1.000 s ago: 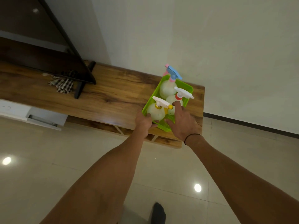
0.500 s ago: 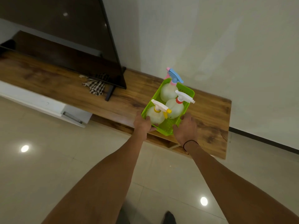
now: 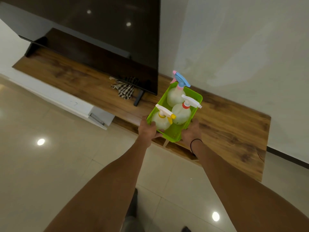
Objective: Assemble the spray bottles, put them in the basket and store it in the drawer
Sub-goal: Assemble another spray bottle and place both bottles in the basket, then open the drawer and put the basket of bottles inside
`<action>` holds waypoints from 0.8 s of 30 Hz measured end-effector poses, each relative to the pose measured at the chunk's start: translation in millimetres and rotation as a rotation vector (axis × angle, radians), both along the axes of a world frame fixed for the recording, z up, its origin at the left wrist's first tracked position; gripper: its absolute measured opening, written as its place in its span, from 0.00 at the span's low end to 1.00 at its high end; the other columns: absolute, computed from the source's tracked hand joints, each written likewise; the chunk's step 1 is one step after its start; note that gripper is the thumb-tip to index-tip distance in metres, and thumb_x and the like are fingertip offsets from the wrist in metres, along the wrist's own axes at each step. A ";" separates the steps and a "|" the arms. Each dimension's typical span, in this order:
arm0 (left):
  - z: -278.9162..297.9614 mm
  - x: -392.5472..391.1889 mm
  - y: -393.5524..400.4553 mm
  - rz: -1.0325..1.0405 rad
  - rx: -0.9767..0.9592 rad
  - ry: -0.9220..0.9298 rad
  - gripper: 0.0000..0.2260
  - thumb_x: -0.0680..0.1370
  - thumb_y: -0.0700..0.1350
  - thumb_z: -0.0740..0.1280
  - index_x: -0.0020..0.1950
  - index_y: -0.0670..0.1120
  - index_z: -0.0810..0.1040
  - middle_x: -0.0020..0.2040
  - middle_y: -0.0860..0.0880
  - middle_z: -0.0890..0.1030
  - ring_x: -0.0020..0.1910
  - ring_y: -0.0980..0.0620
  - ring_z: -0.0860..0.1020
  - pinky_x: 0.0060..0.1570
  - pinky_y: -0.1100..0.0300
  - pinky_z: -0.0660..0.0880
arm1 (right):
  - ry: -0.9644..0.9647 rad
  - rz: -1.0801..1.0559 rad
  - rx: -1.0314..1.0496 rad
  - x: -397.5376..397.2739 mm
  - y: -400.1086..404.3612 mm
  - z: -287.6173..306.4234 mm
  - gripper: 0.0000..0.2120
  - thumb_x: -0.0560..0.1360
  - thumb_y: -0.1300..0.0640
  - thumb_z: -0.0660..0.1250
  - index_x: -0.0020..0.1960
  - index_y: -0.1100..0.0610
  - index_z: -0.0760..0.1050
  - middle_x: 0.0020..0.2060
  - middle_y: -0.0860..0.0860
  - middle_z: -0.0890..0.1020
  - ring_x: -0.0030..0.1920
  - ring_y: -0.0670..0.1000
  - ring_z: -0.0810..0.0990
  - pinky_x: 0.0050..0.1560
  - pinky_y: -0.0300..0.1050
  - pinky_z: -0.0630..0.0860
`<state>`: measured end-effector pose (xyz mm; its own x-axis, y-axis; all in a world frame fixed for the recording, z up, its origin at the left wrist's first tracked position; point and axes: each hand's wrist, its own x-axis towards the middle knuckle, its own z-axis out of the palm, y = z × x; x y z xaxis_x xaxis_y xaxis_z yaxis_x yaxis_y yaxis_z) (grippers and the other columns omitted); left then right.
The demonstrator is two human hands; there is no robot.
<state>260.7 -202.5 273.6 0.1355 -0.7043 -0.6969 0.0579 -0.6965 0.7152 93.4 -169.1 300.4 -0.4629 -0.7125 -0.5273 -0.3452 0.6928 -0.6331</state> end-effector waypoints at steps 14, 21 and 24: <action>-9.0 23.1 -19.1 -0.032 0.039 0.179 0.17 0.83 0.36 0.63 0.68 0.52 0.70 0.66 0.41 0.78 0.48 0.45 0.85 0.38 0.55 0.86 | 0.048 0.009 0.101 25.0 -18.2 -29.7 0.27 0.78 0.63 0.69 0.75 0.59 0.64 0.70 0.61 0.72 0.69 0.63 0.74 0.68 0.58 0.75; -6.8 52.3 -5.3 0.065 0.129 0.061 0.17 0.81 0.48 0.63 0.69 0.47 0.76 0.52 0.40 0.87 0.39 0.48 0.86 0.38 0.56 0.85 | 0.063 -0.201 0.136 62.7 9.0 -28.5 0.16 0.84 0.56 0.57 0.69 0.63 0.64 0.62 0.67 0.77 0.60 0.69 0.80 0.58 0.66 0.80; -7.0 73.8 5.7 0.065 0.134 0.039 0.13 0.83 0.47 0.64 0.65 0.46 0.79 0.51 0.42 0.88 0.38 0.50 0.85 0.41 0.55 0.85 | 0.073 -0.227 0.170 84.1 20.4 -28.7 0.16 0.83 0.54 0.58 0.66 0.62 0.66 0.61 0.66 0.78 0.57 0.70 0.81 0.55 0.65 0.81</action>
<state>334.5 -196.7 266.6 0.1487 -0.5951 -0.7898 0.1320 -0.7796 0.6123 177.5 -148.7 271.8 -0.6415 -0.4905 -0.5898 -0.2091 0.8515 -0.4808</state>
